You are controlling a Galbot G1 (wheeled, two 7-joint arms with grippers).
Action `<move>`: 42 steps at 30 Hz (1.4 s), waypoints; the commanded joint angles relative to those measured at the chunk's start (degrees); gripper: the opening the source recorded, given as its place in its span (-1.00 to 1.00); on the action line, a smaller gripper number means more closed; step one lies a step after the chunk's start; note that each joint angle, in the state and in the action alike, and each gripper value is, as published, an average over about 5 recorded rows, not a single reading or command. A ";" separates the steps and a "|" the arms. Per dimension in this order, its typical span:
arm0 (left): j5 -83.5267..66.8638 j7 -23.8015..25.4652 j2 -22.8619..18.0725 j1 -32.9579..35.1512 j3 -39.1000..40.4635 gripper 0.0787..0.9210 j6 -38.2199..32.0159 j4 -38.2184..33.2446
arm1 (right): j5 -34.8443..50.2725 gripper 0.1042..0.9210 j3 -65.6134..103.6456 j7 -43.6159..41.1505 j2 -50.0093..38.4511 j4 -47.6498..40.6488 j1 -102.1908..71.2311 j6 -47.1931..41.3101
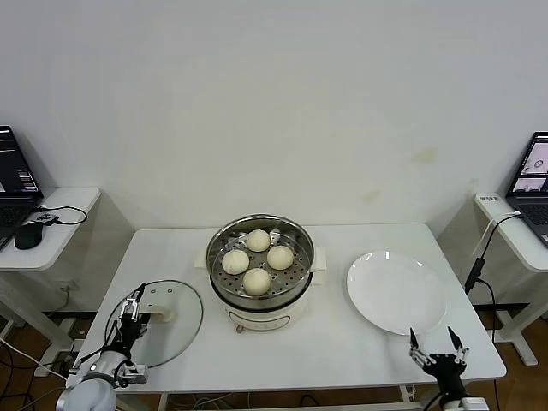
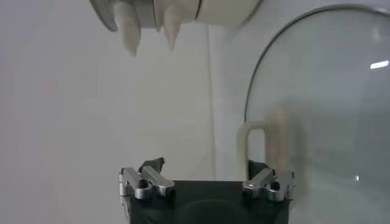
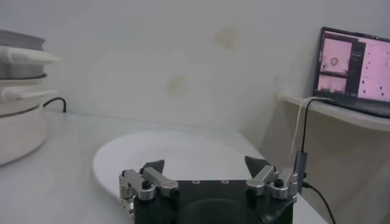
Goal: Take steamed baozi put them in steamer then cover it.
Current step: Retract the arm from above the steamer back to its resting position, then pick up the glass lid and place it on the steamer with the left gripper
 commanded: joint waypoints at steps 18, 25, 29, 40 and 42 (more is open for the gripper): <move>-3.45 -1.43 -0.05 -0.84 0.57 -0.17 0.77 1.53 | -0.95 0.76 -0.41 -0.29 0.18 -0.62 -0.17 0.56; -7.28 -1.45 1.99 3.46 -1.14 -0.66 5.18 -7.18 | -1.48 0.76 -0.95 -0.40 0.31 0.16 -0.78 0.78; -10.53 1.01 4.06 6.86 -3.64 -0.85 9.60 -15.17 | -1.80 0.76 -1.22 -0.42 0.40 1.56 -1.78 0.82; -14.69 10.96 10.70 8.80 -6.65 -0.87 18.31 -32.96 | -2.87 0.76 -2.88 -0.41 0.81 2.80 -2.65 1.11; -17.72 12.38 12.39 8.05 -4.35 -0.87 20.59 -35.83 | -3.21 0.76 -3.39 -0.44 0.91 2.79 -2.75 1.21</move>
